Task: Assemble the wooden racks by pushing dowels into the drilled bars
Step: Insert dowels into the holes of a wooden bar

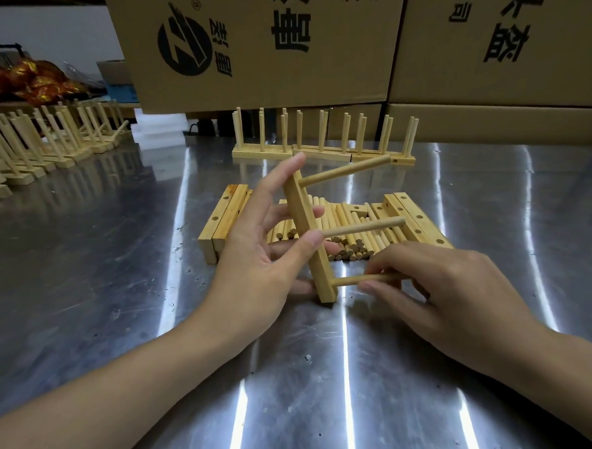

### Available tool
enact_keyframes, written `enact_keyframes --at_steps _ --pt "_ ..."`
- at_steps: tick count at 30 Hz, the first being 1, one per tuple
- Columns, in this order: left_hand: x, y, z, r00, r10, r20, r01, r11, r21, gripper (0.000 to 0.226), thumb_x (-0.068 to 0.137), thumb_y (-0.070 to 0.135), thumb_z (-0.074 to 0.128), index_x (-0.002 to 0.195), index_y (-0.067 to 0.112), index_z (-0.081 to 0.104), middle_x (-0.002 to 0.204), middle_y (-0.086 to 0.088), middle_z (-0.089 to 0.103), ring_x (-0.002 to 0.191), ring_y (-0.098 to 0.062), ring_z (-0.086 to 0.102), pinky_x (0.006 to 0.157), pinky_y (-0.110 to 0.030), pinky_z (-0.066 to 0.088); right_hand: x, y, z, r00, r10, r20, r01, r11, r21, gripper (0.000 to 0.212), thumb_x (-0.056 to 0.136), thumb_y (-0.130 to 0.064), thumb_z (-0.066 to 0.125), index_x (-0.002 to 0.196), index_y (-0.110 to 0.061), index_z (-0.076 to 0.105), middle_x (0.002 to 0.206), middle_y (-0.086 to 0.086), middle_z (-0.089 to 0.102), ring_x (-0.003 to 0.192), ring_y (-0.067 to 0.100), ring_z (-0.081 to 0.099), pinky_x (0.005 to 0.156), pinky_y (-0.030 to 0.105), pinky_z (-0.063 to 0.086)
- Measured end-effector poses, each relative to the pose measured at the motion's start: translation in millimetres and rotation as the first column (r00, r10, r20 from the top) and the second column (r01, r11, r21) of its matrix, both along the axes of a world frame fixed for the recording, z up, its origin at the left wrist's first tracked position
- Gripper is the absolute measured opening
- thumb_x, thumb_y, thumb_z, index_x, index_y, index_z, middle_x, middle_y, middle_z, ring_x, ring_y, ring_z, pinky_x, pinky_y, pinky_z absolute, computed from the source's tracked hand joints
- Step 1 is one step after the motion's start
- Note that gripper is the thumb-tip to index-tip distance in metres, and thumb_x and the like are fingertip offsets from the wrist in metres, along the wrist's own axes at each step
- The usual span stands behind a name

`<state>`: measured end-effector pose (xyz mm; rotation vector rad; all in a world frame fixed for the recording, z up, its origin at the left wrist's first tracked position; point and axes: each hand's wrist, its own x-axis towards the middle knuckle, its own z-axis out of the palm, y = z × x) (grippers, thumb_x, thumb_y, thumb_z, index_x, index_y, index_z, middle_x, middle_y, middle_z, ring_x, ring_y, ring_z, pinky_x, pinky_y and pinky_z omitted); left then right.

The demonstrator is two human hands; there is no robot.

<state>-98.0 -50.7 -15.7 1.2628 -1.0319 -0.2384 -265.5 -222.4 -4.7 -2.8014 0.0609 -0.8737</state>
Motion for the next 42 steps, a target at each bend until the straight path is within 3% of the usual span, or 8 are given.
enact_keyframes --at_steps 6,11,20,26,31,35,37,42 --pt "-2.5 0.0 -0.9 0.997 0.016 0.08 -0.015 1.0 -0.008 0.078 0.1 0.003 0.069 0.153 0.054 0.043 0.128 0.003 0.068 0.104 -0.028 0.078 0.07 -0.042 0.068 1.1 2.3 -2.7 0.999 -0.001 -0.043 -0.002 0.996 -0.086 0.034 0.105 -0.05 0.049 0.092 -0.026 0.07 0.075 -0.013 0.065 0.064 0.017 0.062 0.052 0.043 0.05" --pt "-7.1 0.2 0.8 0.979 0.005 0.201 -0.003 1.0 -0.009 0.077 0.1 0.003 0.07 0.153 0.052 0.044 0.138 0.007 0.063 0.122 -0.026 0.07 0.086 -0.036 0.066 2.3 0.1 -9.1 0.99 -0.002 -0.143 0.011 0.998 0.066 0.043 0.105 -0.059 0.043 0.088 -0.03 0.071 0.069 -0.012 0.064 0.066 0.017 0.061 0.06 0.044 0.05" --pt "-1.6 0.6 1.5 0.999 0.008 0.042 -0.008 1.0 -0.01 0.077 0.101 0.004 0.069 0.155 0.053 0.042 0.125 -0.002 0.068 0.1 -0.028 0.08 0.061 -0.05 0.067 0.8 -10.1 0.7 0.996 0.003 -0.089 -0.009 0.998 -0.061 0.045 0.106 -0.059 0.042 0.086 -0.026 0.065 0.071 -0.014 0.061 0.063 0.014 0.058 0.053 0.044 0.05" --pt "-5.7 0.1 2.8 0.983 0.037 0.178 -0.028 0.998 -0.056 0.076 0.098 0.007 0.073 0.153 0.052 0.045 0.131 0.002 0.065 0.116 -0.034 0.072 0.077 -0.035 0.067 5.8 -1.0 -6.3 0.991 0.066 -0.118 -0.036 0.97 0.24 0.048 0.11 -0.047 0.048 0.064 -0.031 0.047 0.054 -0.014 0.041 0.054 0.011 0.044 0.057 0.031 0.039" --pt "-12.7 2.1 4.1 0.944 0.069 0.321 -0.032 0.992 -0.119 0.072 0.1 0.008 0.072 0.156 0.042 0.043 0.146 0.001 0.058 0.124 -0.033 0.067 0.087 -0.037 0.066 4.9 -1.7 0.1 0.961 0.128 -0.244 0.046 0.799 0.6 0.056 0.101 -0.059 0.05 0.063 -0.018 0.046 0.055 -0.009 0.033 0.052 0.01 0.03 0.051 0.025 0.026" --pt "-10.9 1.1 7.4 0.981 0.046 0.189 -0.028 0.995 -0.093 0.073 0.099 0.009 0.07 0.153 0.051 0.043 0.131 -0.001 0.064 0.111 -0.032 0.075 0.078 -0.036 0.067 -1.4 -4.7 4.9 0.982 0.023 -0.187 -0.009 0.997 0.077 0.045 0.108 -0.059 0.038 0.074 -0.034 0.053 0.062 -0.015 0.05 0.056 0.01 0.049 0.052 0.031 0.042" --pt "-9.0 1.2 7.2 0.991 0.038 0.128 -0.028 0.997 -0.077 0.075 0.098 0.008 0.07 0.153 0.052 0.043 0.126 -0.005 0.065 0.102 -0.03 0.078 0.074 -0.036 0.067 -0.9 -5.9 9.9 0.981 -0.018 -0.191 -0.015 0.986 -0.169 0.041 0.108 -0.056 0.033 0.082 -0.032 0.053 0.075 -0.015 0.054 0.066 0.015 0.056 0.054 0.041 0.047" --pt "-12.5 3.4 8.5 0.958 0.076 0.276 -0.044 0.992 -0.121 0.075 0.099 0.008 0.072 0.155 0.047 0.043 0.134 -0.003 0.062 0.115 -0.035 0.072 0.081 -0.039 0.067 3.1 -6.1 0.3 0.98 0.08 -0.183 -0.042 0.979 0.199 0.046 0.109 -0.055 0.033 0.072 -0.031 0.044 0.061 -0.008 0.048 0.064 0.018 0.051 0.063 0.044 0.045"
